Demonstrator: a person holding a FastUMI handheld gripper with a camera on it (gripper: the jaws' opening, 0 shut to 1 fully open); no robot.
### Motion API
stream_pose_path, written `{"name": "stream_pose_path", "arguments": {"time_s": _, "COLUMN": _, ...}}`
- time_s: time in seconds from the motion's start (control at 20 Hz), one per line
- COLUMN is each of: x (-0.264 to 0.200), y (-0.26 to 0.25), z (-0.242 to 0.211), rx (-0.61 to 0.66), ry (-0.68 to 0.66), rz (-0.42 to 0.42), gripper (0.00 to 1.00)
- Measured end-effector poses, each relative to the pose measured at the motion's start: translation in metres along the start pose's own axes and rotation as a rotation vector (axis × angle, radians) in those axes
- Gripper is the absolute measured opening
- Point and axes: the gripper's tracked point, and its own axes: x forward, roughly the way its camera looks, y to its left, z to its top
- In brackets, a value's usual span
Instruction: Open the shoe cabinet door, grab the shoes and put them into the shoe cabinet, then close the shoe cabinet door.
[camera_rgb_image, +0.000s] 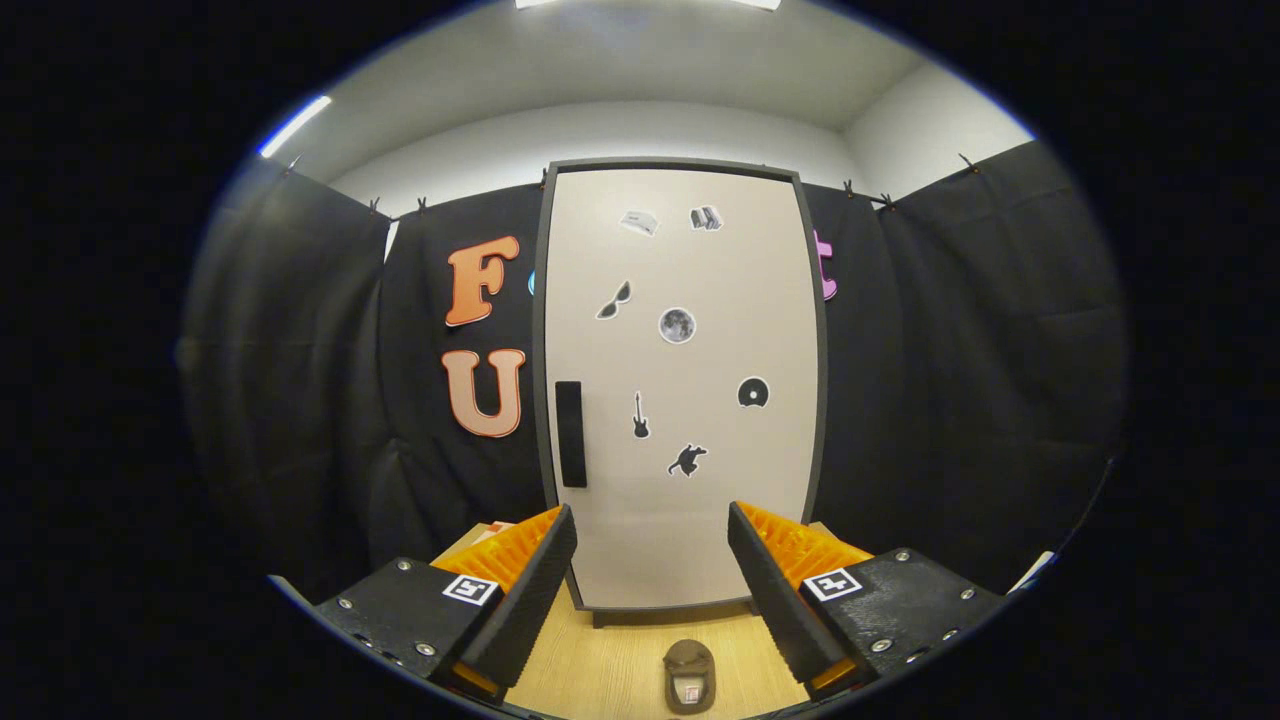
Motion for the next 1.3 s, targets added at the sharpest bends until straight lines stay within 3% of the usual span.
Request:
{"name": "stream_pose_path", "arguments": {"time_s": 0.7, "x": 0.126, "y": 0.069, "z": -0.007, "rx": 0.004, "ry": 0.032, "rz": 0.142, "gripper": 0.95}}
{"name": "stream_pose_path", "arguments": {"time_s": 1.3, "x": 0.203, "y": 0.102, "z": -0.011, "rx": -0.005, "ry": 0.029, "rz": 0.223, "gripper": 0.95}}
